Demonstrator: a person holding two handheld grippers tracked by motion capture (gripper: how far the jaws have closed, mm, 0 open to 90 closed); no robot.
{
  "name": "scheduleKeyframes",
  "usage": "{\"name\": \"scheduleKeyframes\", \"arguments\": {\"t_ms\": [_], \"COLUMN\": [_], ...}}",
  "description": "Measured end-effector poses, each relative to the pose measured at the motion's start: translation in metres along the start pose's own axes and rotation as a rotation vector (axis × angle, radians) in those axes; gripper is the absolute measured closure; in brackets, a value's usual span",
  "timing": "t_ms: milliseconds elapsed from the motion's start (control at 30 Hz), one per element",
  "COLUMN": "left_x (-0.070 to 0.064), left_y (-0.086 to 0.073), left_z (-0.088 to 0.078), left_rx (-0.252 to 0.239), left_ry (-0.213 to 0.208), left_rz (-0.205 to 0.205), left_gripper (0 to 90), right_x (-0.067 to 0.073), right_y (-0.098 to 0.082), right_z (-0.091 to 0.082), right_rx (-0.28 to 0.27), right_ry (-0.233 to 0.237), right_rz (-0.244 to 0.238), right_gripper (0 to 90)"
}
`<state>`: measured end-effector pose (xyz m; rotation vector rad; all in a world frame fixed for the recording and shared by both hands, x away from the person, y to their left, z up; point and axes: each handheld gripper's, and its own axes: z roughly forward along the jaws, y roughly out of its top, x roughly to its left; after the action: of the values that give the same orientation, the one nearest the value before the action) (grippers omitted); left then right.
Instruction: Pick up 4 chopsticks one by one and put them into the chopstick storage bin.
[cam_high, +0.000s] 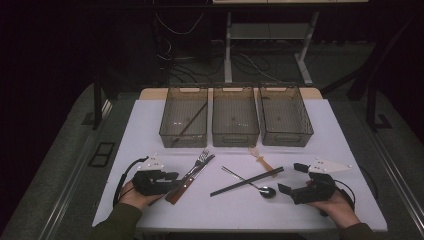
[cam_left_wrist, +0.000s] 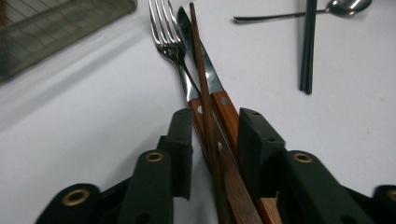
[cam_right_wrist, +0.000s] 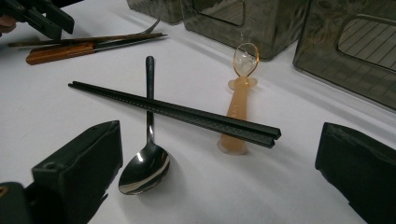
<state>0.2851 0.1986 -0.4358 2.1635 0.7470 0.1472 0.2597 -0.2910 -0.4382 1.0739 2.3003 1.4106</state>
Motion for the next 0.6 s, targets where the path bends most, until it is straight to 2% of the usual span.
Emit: {"name": "scheduleKeyframes", "arguments": {"t_ms": [233,433,600], "left_x": [0.0013,0.0021,0.0028], "left_y": [-0.0014,-0.0028,-0.0030], "left_z": [0.0022,0.0049,0.0057], "left_rx": [0.024,0.039,0.032], "left_ry": [-0.015,-0.026,-0.036], "left_rz": [-0.001,-0.018,-0.028], "left_gripper": [70.3,72.6,74.8], "right_x": [-0.0001,-0.0001,0.0002], "right_y": [0.0000,0.0000,0.0000], "right_z": [0.0000,0.0001,0.0002], "right_rx": [0.001,0.001,0.002], "right_ry": [0.000,0.000,0.001], "right_rz": [0.000,-0.002,-0.003], "right_gripper": [0.9,0.9,0.9]}}
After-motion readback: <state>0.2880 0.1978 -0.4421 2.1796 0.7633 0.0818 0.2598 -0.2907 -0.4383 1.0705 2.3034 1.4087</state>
